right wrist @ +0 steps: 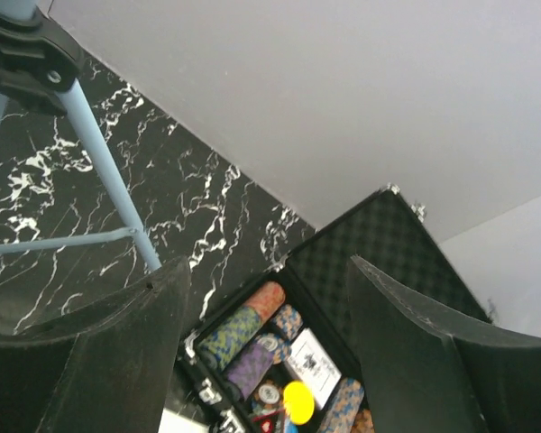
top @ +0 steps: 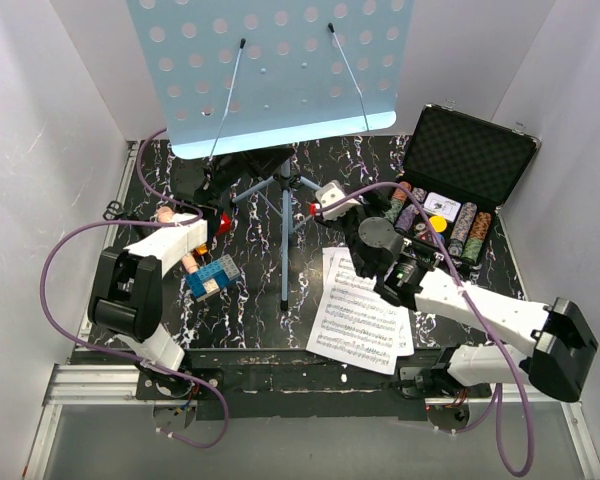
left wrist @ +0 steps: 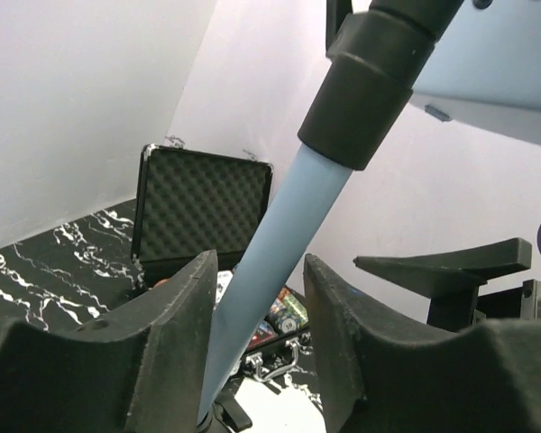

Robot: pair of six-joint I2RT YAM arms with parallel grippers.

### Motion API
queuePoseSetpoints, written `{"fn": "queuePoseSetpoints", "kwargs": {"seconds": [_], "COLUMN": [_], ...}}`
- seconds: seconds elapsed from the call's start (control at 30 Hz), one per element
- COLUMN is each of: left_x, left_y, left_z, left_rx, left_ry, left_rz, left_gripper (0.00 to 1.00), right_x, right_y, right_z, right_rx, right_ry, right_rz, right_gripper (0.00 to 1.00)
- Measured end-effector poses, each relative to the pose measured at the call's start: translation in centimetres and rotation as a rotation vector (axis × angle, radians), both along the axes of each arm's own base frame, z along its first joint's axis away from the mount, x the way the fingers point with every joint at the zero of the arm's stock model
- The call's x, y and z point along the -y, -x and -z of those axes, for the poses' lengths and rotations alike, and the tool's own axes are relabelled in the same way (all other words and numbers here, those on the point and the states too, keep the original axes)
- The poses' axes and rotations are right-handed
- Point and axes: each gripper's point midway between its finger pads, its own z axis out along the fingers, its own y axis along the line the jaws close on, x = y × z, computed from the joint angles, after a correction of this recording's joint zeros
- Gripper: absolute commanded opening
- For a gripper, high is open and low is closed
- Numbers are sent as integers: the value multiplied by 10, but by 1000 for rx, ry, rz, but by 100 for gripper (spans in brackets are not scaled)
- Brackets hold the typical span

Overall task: Pack up the instrument practice props
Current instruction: Unscrew the knob on the music stand.

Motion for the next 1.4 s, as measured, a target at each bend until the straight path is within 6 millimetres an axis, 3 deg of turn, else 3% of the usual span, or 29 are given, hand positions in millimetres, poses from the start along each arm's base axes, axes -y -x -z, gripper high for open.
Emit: {"fn": "queuePoseSetpoints", "kwargs": {"seconds": [0.17,0.33,0.43,0.57,0.8,0.87,0.97,1.4], "left_x": [0,1,6,11,25,27,27,26], "left_y": [0,-5,-2,-4,-2,-2,-5,-5], "left_z": [-6,-9,-15,-14,-17,-18,-16,-13], "left_rx": [-33,-48,-21,10,55,65,75,125], "left_ry": [66,102,98,67,4,-8,-23,-78], "left_rz": [22,36,58,45,19,13,-6,-46], "left_gripper": [50,36,35,36,47,41,0,0], "right_x": [16,25,28,31,38,39,40,32], "right_y": [14,24,27,30,37,38,39,50], "right_z": [6,9,13,18,35,42,48,74], "right_rx": [-90,-142,-168,-193,-232,-249,-268,-390], "right_ry": [-115,-195,-216,-229,-240,-236,-237,-313], "right_rz": [11,16,19,25,41,47,52,33], "right_gripper": [77,77,77,77,77,77,77,76]}}
